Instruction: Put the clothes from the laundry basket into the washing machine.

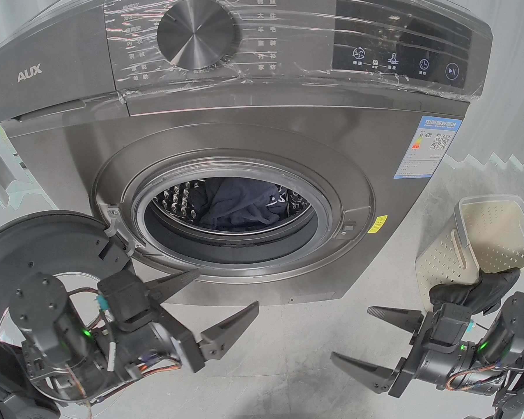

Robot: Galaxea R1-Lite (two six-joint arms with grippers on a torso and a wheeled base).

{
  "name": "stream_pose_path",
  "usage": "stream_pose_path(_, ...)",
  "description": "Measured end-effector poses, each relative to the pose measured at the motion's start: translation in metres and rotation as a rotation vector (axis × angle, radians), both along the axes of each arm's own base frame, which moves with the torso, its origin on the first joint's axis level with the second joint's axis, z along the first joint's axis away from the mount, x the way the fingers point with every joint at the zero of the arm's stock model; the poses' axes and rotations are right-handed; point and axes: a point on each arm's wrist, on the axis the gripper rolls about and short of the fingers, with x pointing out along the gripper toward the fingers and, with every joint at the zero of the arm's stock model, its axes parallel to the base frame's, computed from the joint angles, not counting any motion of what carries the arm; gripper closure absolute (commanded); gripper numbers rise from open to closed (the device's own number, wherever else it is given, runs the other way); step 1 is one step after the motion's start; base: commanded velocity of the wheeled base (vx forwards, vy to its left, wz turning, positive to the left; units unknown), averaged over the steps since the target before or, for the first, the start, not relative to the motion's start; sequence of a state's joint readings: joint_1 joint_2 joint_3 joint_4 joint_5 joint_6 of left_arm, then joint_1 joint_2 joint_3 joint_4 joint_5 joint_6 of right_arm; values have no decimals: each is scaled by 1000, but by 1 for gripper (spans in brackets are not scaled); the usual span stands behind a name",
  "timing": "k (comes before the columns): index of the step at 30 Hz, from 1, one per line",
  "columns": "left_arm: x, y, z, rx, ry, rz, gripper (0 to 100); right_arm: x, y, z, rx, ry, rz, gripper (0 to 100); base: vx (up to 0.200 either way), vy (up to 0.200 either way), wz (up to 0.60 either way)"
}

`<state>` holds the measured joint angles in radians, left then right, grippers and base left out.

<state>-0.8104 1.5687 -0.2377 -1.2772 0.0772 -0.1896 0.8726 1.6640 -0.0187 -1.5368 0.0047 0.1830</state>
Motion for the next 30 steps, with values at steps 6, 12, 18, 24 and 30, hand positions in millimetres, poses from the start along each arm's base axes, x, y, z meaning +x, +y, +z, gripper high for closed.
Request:
stream_pose_path(6, -24, 28, 8, -8, -66, 61, 0, 1, -17, 17, 63, -63, -96, 0, -200, 0, 0)
stream_pose_path(12, -43, 58, 11, 5, -131, 144, 0, 6, -39, 28, 97, -94, -270, 0, -200, 0, 0)
stream_pose_path(18, -53, 80, 12, 16, -159, 221, 0, 2, -63, 27, 30, -35, -388, 0, -200, 0, 0)
stream_pose_path(24, -61, 96, 14, 28, -168, 291, 0, -18, -91, 22, -58, 47, -482, 0, -100, 0, 0)
stream_pose_path(30, -71, 111, 11, 49, -157, 354, 0, -50, -116, 22, -79, 25, -555, 0, 0, 0, 0)
